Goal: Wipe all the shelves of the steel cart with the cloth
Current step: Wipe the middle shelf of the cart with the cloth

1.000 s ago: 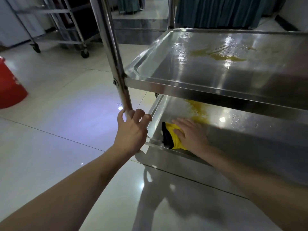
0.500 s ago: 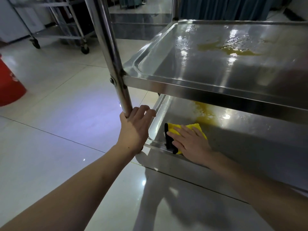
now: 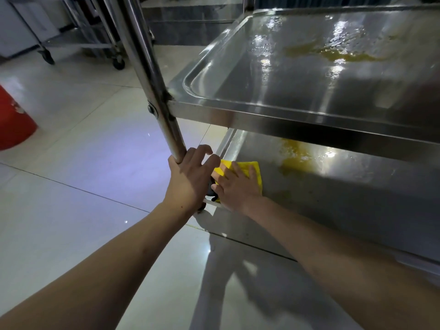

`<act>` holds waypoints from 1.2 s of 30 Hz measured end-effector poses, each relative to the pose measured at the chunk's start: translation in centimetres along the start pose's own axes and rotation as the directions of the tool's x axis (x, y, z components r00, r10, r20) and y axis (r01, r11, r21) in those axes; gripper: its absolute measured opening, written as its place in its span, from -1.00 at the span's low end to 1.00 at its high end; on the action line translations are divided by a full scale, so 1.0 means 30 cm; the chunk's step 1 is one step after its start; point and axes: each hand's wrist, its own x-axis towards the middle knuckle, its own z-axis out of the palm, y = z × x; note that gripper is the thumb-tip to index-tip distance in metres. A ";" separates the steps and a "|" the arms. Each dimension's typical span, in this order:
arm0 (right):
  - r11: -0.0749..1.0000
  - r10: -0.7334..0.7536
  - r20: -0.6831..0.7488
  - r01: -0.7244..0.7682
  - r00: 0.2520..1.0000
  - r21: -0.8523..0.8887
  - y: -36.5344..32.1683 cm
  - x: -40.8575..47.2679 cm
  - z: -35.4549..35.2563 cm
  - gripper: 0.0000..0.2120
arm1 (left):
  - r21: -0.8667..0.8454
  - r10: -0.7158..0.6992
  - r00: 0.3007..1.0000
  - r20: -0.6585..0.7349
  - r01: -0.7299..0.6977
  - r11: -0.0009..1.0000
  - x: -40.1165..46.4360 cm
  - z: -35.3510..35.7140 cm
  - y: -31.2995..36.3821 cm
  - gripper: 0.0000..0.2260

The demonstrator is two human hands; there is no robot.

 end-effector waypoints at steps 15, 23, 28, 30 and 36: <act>0.994 0.077 -0.253 -0.094 0.964 -0.054 0.230 -0.252 0.028 -0.32 | -0.029 -0.015 0.998 -0.067 0.013 1.000 -0.006 0.019 0.007 -0.45; 0.994 0.104 -0.094 -0.101 0.990 0.038 0.164 -0.170 0.022 -0.39 | -0.045 -0.031 0.993 -0.118 0.026 0.999 -0.004 0.023 0.010 -0.45; 0.991 0.106 -0.045 -0.101 0.993 0.089 0.087 -0.059 0.011 -0.39 | -0.033 -0.026 0.989 -0.146 0.021 0.999 -0.004 0.034 0.016 -0.50; 0.993 0.097 -0.066 -0.092 0.993 0.068 0.070 -0.028 0.018 -0.39 | -0.037 -0.026 0.990 -0.139 0.021 0.999 -0.007 0.035 0.016 -0.51; 0.996 0.076 -0.083 -0.073 0.994 0.042 0.093 -0.033 0.022 -0.38 | -0.022 -0.024 0.994 -0.111 0.021 1.000 -0.009 0.039 0.016 -0.49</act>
